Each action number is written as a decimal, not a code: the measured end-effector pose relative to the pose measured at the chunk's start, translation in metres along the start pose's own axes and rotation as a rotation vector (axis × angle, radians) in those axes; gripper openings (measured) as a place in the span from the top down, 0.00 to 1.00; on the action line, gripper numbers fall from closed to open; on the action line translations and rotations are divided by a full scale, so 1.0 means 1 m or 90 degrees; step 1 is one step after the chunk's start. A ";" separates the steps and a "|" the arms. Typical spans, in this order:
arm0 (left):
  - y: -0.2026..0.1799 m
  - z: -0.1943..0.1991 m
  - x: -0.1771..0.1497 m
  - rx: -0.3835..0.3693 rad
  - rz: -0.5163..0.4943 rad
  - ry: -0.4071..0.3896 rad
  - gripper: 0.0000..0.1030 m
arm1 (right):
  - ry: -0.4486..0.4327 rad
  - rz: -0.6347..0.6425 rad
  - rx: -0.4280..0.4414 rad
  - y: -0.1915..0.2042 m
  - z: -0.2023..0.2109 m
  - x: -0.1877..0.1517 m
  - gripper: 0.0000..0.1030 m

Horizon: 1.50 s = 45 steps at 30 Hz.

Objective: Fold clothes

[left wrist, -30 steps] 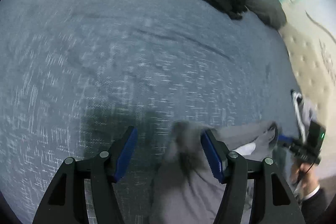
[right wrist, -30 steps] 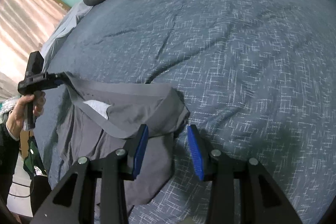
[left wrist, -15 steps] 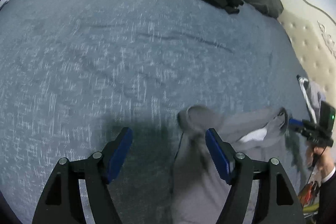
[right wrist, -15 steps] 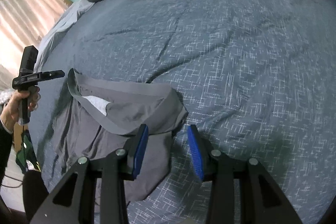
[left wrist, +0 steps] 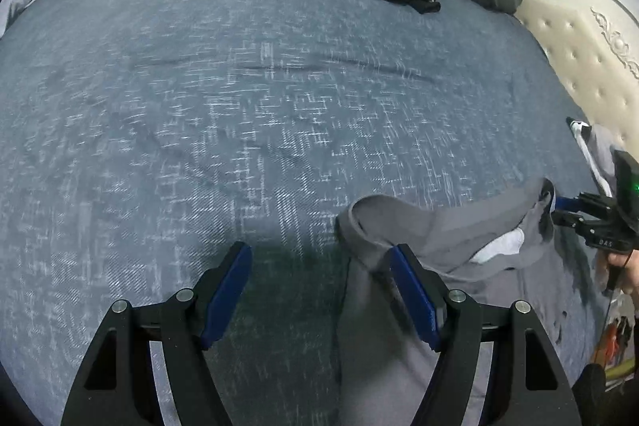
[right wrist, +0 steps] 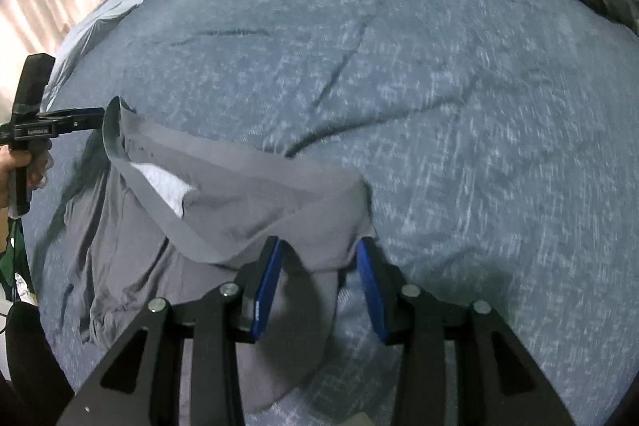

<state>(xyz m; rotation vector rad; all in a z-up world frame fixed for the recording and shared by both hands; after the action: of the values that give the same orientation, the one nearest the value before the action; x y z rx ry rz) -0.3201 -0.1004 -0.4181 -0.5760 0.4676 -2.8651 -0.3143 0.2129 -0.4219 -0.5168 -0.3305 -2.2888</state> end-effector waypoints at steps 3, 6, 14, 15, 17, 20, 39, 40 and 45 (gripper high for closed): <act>-0.006 -0.007 0.001 -0.003 -0.014 -0.002 0.27 | -0.003 0.017 -0.003 0.000 -0.003 0.006 0.64; -0.011 -0.012 0.002 -0.001 -0.029 -0.005 0.32 | -0.017 0.016 -0.008 -0.006 -0.002 0.010 0.75; -0.017 -0.017 0.002 -0.009 -0.039 -0.001 0.66 | -0.007 0.016 -0.004 -0.010 -0.009 0.009 0.91; -0.019 -0.018 0.002 -0.004 -0.043 -0.001 0.73 | -0.011 0.015 -0.003 -0.010 -0.008 0.009 0.93; -0.020 -0.018 0.002 0.001 -0.050 -0.001 0.80 | -0.019 0.014 -0.002 -0.010 -0.007 0.010 0.95; -0.025 -0.018 0.004 -0.001 -0.054 -0.004 0.88 | -0.028 0.006 0.001 -0.011 -0.004 0.009 0.96; -0.007 0.005 0.039 -0.006 0.023 -0.040 0.95 | -0.178 -0.106 -0.008 -0.041 0.044 0.039 0.97; -0.007 0.005 0.043 -0.002 0.026 -0.042 0.95 | -0.181 -0.112 -0.010 -0.042 0.043 0.041 0.97; -0.007 0.006 0.059 0.008 0.034 -0.052 0.95 | -0.196 -0.146 -0.025 -0.051 0.039 0.049 0.97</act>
<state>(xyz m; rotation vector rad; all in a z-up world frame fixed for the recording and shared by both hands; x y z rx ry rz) -0.3721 -0.1093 -0.3897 -0.6654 0.4439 -2.7797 -0.3718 0.2327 -0.3689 -0.8945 -0.5192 -2.4386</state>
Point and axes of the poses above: each gripper's, at about its wrist camera, not at the fingertips, and z roughly against the way its jaws point, y to its left, x to its top, the point moved 9 cm from there along -z, roughly the way its jaws point, and after that the axes turned 14 degrees about z, right-handed, at the moved point
